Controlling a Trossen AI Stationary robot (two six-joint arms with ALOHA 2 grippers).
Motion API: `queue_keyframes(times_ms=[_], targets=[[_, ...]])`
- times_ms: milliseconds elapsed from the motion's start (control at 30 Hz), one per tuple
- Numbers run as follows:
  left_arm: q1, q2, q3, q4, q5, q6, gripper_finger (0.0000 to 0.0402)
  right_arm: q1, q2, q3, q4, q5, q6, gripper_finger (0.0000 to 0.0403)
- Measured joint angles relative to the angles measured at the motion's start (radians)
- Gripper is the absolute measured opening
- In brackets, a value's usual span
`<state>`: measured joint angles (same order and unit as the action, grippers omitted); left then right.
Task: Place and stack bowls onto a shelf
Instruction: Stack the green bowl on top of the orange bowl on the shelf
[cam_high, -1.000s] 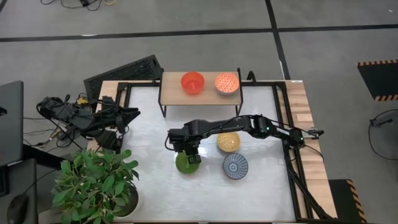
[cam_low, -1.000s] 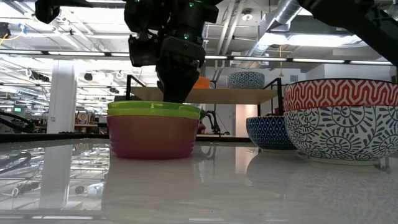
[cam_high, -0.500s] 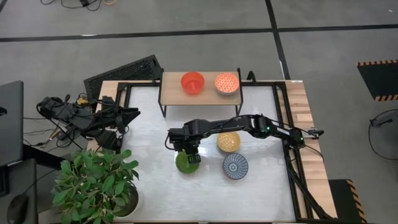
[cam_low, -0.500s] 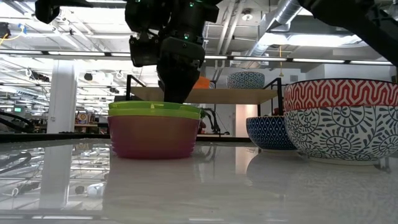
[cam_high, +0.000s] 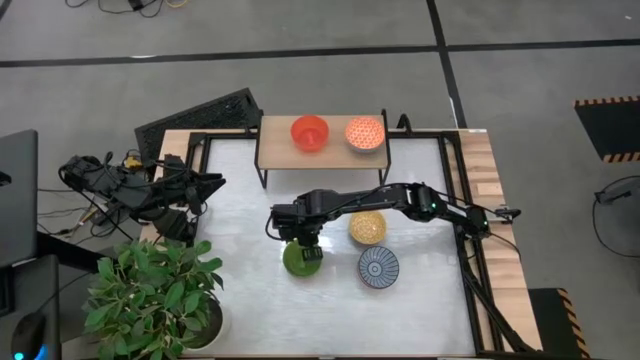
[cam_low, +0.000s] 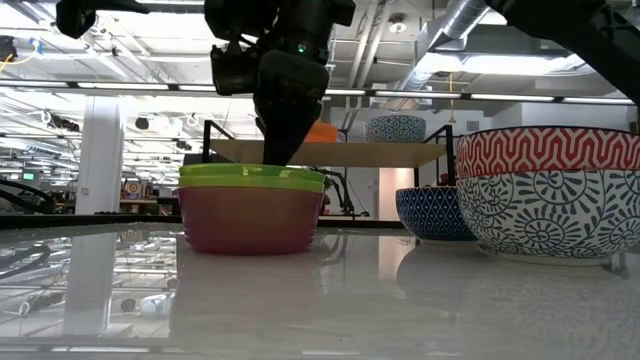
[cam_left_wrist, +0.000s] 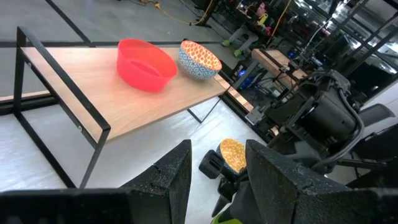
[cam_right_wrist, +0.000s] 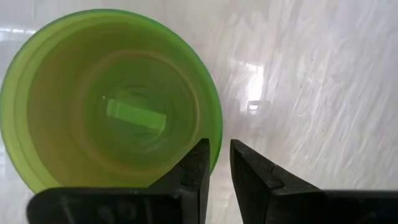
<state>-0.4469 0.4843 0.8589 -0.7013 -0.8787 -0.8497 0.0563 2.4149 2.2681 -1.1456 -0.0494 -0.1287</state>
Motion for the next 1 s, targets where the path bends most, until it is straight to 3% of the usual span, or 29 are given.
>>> queue_keyframes(times_ms=[200,467,767,1000], targets=[[0.000,0.000,0.000,-0.008,0.000,0.000,0.0135,0.000,0.000,0.000,0.002,0.004,0.000,0.0074],[0.000,0.000,0.000,-0.008,0.000,0.000,0.0135,0.000,0.000,0.000,0.005,0.005,0.001,0.0019],[0.000,0.000,0.000,-0.023,0.000,-0.001,0.0135,-0.006,0.000,0.000,-0.005,0.006,0.025,0.0017],[0.000,0.000,0.000,-0.024,0.000,0.000,0.0135,-0.021,-0.011,0.029,-0.116,0.003,0.057,0.0017]])
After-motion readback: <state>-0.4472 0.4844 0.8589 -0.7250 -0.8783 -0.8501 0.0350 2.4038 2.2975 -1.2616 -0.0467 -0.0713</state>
